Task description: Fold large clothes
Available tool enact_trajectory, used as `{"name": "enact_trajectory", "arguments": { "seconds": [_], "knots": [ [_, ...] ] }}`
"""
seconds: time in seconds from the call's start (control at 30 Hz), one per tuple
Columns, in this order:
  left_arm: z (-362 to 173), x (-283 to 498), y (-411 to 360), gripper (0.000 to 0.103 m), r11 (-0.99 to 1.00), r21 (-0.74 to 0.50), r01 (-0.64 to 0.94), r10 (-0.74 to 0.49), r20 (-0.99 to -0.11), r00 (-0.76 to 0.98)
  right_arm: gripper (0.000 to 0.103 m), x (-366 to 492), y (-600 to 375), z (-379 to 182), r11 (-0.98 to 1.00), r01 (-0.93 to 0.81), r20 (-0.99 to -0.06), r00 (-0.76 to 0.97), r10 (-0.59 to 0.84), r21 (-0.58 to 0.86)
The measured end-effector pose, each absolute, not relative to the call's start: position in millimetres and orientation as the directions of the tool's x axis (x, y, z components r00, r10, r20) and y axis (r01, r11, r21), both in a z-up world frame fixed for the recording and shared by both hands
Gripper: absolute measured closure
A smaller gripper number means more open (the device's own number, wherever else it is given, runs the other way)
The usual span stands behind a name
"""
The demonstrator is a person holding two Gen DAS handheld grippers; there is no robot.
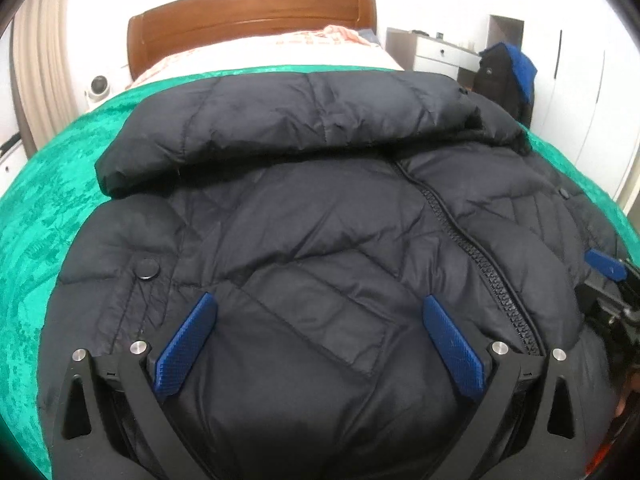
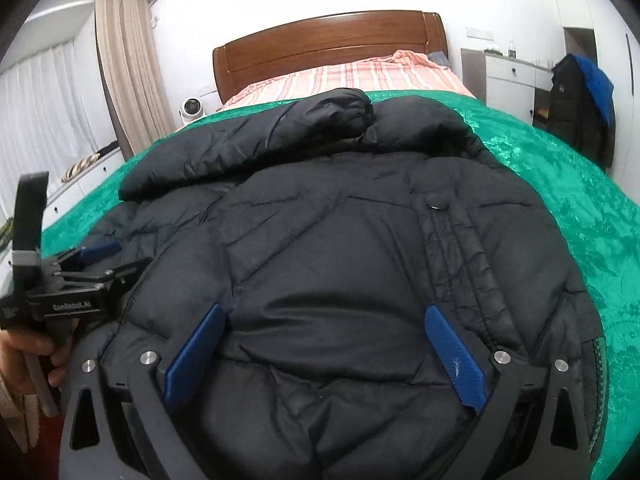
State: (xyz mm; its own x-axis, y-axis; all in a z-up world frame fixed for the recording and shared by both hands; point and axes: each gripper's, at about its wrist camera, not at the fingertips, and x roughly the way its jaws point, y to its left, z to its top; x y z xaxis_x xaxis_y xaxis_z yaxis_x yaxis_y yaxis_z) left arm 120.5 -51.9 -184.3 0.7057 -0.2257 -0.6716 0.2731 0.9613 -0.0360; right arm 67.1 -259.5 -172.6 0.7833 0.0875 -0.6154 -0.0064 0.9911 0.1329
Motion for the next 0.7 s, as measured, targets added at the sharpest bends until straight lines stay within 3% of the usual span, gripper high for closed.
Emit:
{"name": "enact_trajectory", "arguments": {
  "seconds": [0.7],
  "knots": [
    [-189.3,117.9,-54.3,0.0,0.959,-0.042,0.279,-0.238,-0.649,0.722,0.0,64.2,-249.9,-183.4,0.998,-0.006,-0.616,0.787,0.045,0.065]
  ]
}}
